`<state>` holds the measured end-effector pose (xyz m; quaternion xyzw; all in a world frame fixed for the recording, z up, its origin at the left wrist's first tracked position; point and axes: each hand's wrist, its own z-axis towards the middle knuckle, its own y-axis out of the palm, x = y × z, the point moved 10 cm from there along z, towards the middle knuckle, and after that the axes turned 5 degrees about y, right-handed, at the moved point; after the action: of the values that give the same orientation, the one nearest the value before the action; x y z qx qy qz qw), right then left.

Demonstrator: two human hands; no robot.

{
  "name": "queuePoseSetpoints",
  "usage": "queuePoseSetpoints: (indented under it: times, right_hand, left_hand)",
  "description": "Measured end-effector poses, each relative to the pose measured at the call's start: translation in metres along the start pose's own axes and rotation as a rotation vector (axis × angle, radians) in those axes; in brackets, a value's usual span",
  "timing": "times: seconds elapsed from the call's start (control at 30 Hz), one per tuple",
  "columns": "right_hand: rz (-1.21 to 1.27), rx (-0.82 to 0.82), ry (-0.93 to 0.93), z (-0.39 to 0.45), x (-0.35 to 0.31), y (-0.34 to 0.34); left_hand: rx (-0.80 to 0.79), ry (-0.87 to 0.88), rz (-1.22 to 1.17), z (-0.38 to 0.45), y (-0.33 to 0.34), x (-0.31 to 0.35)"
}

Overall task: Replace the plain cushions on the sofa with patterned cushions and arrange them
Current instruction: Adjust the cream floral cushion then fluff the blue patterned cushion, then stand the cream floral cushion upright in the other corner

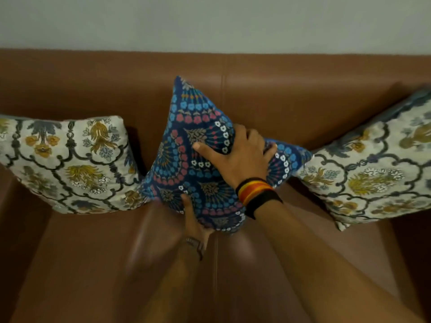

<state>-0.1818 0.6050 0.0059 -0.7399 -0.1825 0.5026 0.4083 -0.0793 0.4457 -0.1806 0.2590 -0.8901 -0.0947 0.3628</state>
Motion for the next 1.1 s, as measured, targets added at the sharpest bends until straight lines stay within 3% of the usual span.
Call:
queuePoseSetpoints:
  times: [0.1,0.27,0.53,0.9,1.1]
  right_hand:
    - [-0.059,-0.003,-0.036,0.009,-0.004,-0.003]
    - [0.031,-0.040,-0.003,0.014,0.016,-0.004]
    - [0.043,-0.098,0.034,0.011,0.026,-0.001]
    - [0.069,-0.087,0.046,0.025,0.043,-0.007]
    - [0.205,-0.002,0.021,0.013,0.026,-0.030]
  left_hand:
    - [-0.016,-0.029,-0.056,0.013,0.013,-0.021]
    - [0.017,0.110,-0.056,0.020,0.009,-0.002]
    - [-0.002,0.047,0.212,0.022,0.001,0.002]
    - [-0.012,0.050,0.294,0.023,0.011,-0.002]
    - [0.220,0.019,0.309,0.013,-0.076,0.041]
